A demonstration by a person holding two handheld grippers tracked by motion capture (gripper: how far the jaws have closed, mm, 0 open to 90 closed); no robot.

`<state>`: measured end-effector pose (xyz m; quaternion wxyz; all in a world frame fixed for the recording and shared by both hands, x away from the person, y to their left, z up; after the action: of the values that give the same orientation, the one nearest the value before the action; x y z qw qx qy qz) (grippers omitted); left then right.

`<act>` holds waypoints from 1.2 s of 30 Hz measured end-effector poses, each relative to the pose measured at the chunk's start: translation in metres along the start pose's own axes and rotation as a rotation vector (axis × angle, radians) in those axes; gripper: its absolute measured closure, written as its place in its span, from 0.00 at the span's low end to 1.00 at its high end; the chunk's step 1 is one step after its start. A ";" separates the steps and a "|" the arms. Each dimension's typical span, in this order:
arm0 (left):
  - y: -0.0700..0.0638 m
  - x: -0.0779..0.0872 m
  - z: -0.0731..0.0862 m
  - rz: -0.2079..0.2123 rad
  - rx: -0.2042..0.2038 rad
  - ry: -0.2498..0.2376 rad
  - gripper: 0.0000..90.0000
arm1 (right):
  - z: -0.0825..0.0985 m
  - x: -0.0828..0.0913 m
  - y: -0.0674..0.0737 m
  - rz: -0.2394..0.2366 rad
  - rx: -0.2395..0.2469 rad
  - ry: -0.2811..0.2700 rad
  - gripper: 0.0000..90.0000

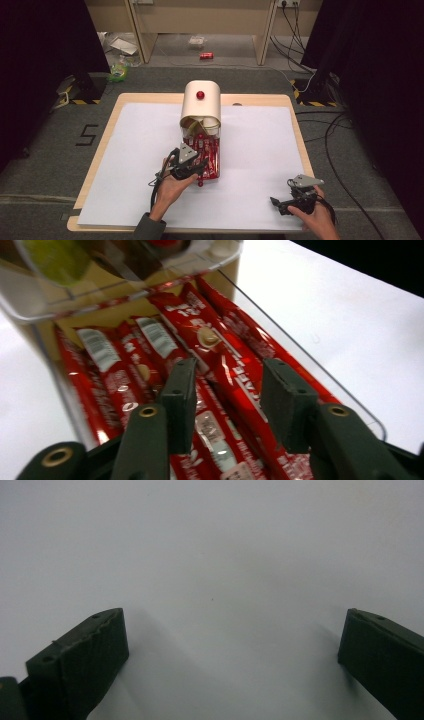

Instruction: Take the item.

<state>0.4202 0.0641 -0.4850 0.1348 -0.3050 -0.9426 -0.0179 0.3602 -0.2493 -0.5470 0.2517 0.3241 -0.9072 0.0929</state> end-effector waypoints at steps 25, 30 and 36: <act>0.000 -0.016 0.003 -0.003 0.021 0.004 0.93 | 0.000 0.000 0.000 0.000 0.001 -0.001 0.00; 0.006 -0.007 -0.003 0.027 0.041 -0.007 0.97 | 0.000 0.000 0.000 0.000 0.001 -0.001 0.00; 0.004 0.006 -0.012 0.056 0.031 -0.001 0.97 | 0.000 0.000 0.000 0.000 0.001 -0.001 0.00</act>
<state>0.4206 0.0696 -0.4721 0.1397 -0.3292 -0.9339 0.0007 0.3604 -0.2493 -0.5470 0.2513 0.3243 -0.9072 0.0933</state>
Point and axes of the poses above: each handheld gripper's, and its own axes: x roughly backward along the jaws, z roughly out of its underside, y roughly to its left, the point moved 7 cm from there along -x, roughly forward along the jaws, and after that the axes turned 15 degrees about -y, right-handed, at the moved point
